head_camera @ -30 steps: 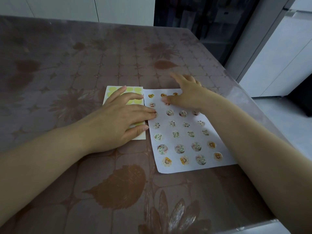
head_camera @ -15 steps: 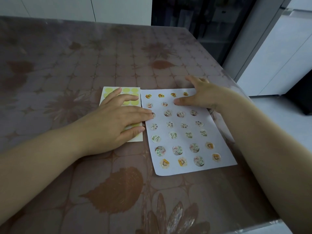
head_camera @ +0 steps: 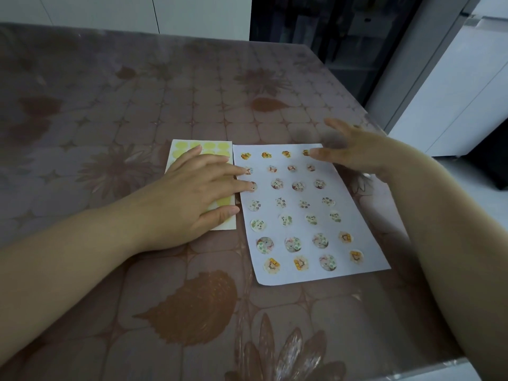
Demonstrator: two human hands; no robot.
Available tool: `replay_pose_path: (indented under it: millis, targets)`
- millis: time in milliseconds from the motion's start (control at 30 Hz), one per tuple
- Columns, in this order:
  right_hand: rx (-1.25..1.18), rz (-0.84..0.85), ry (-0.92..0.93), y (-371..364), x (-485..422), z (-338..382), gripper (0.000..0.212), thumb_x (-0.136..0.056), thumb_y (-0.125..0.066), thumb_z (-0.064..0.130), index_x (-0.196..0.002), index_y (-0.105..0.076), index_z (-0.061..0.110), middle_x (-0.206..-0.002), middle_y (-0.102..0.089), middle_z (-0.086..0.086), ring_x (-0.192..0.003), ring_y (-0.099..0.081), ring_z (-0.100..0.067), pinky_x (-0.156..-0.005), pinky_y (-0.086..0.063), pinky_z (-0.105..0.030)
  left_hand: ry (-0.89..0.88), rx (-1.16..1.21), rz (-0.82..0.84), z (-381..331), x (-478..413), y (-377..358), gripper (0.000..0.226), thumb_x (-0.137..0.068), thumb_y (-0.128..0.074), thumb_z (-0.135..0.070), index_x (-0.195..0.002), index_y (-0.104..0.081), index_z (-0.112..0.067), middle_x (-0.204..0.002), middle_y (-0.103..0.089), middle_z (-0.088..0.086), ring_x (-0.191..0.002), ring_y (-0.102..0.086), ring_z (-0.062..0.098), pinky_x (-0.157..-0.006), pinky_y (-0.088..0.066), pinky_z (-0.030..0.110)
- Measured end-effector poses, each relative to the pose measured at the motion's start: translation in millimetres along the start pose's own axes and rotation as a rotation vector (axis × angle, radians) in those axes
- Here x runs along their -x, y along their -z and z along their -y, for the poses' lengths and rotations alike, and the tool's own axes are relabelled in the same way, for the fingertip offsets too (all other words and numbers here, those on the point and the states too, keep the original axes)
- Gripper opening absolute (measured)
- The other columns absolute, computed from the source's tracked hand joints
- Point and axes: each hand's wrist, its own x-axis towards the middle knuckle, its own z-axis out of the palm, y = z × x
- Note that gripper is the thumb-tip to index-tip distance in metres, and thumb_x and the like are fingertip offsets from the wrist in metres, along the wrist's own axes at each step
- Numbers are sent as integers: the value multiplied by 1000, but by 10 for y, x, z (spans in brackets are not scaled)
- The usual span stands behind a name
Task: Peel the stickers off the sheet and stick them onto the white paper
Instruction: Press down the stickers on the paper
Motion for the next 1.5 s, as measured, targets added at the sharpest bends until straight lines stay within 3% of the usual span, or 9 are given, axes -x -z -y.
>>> replay_pose_path:
  millis: [267,500,700,900,1067,1233,1500]
  targets:
    - [51,44,9,-37,21,77,94,-72,-67,56,-146,-11,38,-156,-12,0,-138,-25,-28,-110,-26,-46,88,-3,16,-17,14,4,69,-90,-16,-62,-144,-38,-25,-147,-42,-7,-137,-18,9,-114,7,25]
    - [192,-56,160,-227,221,487,84,-79,-55,61,-147,-14,32,-156,-13,-2,-141,-14,-31,-114,-15,-49,167,-30,73,-37,14,29,82,-80,-7,-69,-147,-31,-29,-154,-29,-11,-145,-12,10,-112,16,20]
    - [222,10,184,-527,241,767,108,-64,-62,71,-147,-6,31,-157,-6,-2,-143,-5,-28,-113,-10,-49,187,-27,117,-70,-13,67,86,-75,-3,-68,-147,-29,-29,-155,-25,-13,-146,-9,10,-111,16,22]
    - [194,35,195,-529,235,810,110,-64,-65,67,-147,-2,34,-157,-3,-4,-143,-3,-28,-114,-11,-51,180,-32,111,-75,-25,70,84,-77,-7,-67,-145,-35,-25,-153,-31,-9,-145,-16,13,-112,12,25]
    - [65,75,157,-345,313,665,96,-74,-58,64,-148,-5,34,-158,-5,1,-142,-14,-26,-111,-20,-47,193,-21,129,-72,-15,69,86,-75,-4,-68,-147,-30,-29,-154,-26,-13,-145,-12,10,-109,18,19]
    - [91,121,76,-170,272,459,103,-65,-66,65,-147,-10,35,-154,-17,5,-132,-34,-25,-107,-31,-42,195,-7,138,-78,-14,66,86,-74,-3,-69,-147,-28,-30,-155,-24,-14,-145,-10,8,-109,18,19]
    - [101,129,41,-222,193,506,112,-62,-73,60,-148,-7,32,-155,-11,5,-136,-27,-27,-107,-29,-42,181,8,115,-79,-14,55,83,-77,-8,-67,-146,-33,-27,-153,-30,-11,-143,-16,8,-111,15,20]
